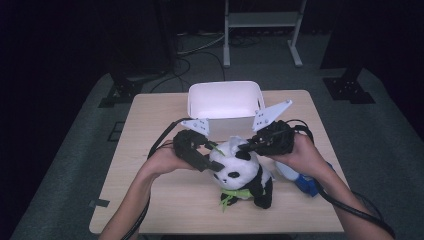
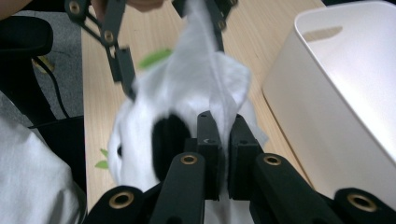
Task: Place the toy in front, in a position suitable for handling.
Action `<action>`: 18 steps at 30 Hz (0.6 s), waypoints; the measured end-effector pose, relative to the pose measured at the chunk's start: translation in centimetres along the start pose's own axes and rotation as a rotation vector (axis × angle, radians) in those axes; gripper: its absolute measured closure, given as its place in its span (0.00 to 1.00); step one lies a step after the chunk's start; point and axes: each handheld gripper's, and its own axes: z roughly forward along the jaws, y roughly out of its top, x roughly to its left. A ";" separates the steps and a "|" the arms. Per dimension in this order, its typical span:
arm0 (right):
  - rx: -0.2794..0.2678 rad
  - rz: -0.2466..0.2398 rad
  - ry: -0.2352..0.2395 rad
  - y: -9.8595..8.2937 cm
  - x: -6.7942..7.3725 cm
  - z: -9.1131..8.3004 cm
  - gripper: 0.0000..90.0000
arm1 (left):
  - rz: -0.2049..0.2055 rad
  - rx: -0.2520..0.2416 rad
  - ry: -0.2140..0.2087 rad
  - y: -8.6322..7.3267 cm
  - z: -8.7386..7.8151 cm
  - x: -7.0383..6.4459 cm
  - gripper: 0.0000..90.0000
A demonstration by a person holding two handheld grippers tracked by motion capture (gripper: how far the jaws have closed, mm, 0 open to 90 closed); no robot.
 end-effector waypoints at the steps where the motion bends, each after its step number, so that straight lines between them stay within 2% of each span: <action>1: 0.003 0.014 -0.001 -0.3 -0.1 0.0 0.95 | -0.003 -0.001 0.000 -0.1 -0.1 0.1 0.30; 9: -0.009 0.069 0.024 -2.4 -0.6 0.7 0.94 | -0.011 -0.001 0.005 -1.2 -0.7 0.3 0.30; 15: -0.022 0.061 0.028 -2.0 -0.2 1.4 0.94 | -0.012 0.008 0.018 -1.4 -1.1 0.1 0.22; 18: -0.024 0.058 0.027 -1.7 -0.2 1.7 0.94 | 0.003 0.013 0.030 -1.3 -1.6 -0.1 0.21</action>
